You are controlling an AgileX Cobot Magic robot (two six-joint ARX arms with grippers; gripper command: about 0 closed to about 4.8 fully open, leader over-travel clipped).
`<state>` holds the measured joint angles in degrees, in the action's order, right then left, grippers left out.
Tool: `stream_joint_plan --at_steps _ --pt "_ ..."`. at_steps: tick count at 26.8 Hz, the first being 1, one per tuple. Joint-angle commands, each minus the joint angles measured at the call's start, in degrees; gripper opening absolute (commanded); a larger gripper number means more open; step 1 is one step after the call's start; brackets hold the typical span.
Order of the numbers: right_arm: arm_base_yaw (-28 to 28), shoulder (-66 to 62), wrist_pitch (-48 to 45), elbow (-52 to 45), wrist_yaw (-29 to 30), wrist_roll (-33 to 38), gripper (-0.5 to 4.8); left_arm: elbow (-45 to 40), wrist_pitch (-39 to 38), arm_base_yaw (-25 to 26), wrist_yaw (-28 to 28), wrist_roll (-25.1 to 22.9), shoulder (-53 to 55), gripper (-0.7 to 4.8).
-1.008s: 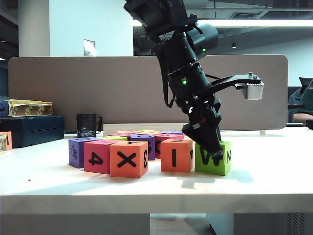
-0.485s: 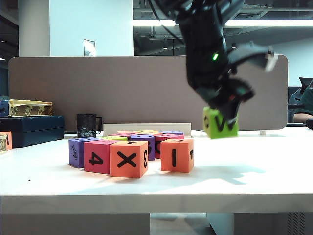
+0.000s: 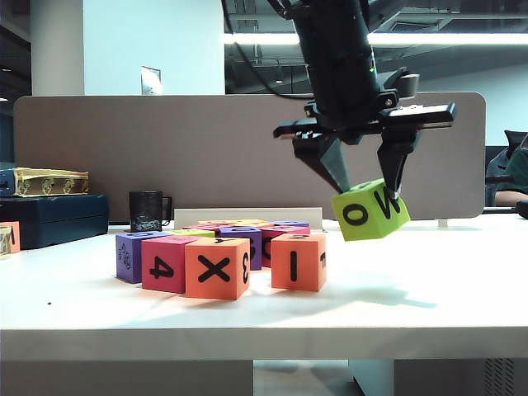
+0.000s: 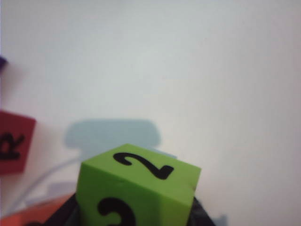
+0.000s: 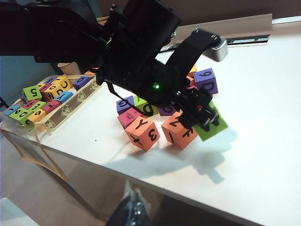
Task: Select the appropriate blocks from the scattered letter blocks on the table and arrange them in a row to spell out "23".
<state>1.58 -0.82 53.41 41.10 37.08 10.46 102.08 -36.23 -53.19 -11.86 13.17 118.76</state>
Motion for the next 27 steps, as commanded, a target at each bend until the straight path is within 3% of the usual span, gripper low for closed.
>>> stream_joint_plan --at_steps 1,6,27 --pt "0.04 0.63 -0.92 0.15 -0.07 -0.17 -0.01 0.2 -0.59 -0.04 0.79 8.39 -0.28 2.33" --pt "0.04 0.61 -0.92 0.15 -0.04 -0.17 -0.01 0.11 -2.38 -0.04 4.07 16.0 -0.2 2.37" --pt "0.04 0.63 -0.9 0.15 0.11 -0.17 -0.01 0.07 -3.76 0.02 3.98 16.81 3.34 2.49"
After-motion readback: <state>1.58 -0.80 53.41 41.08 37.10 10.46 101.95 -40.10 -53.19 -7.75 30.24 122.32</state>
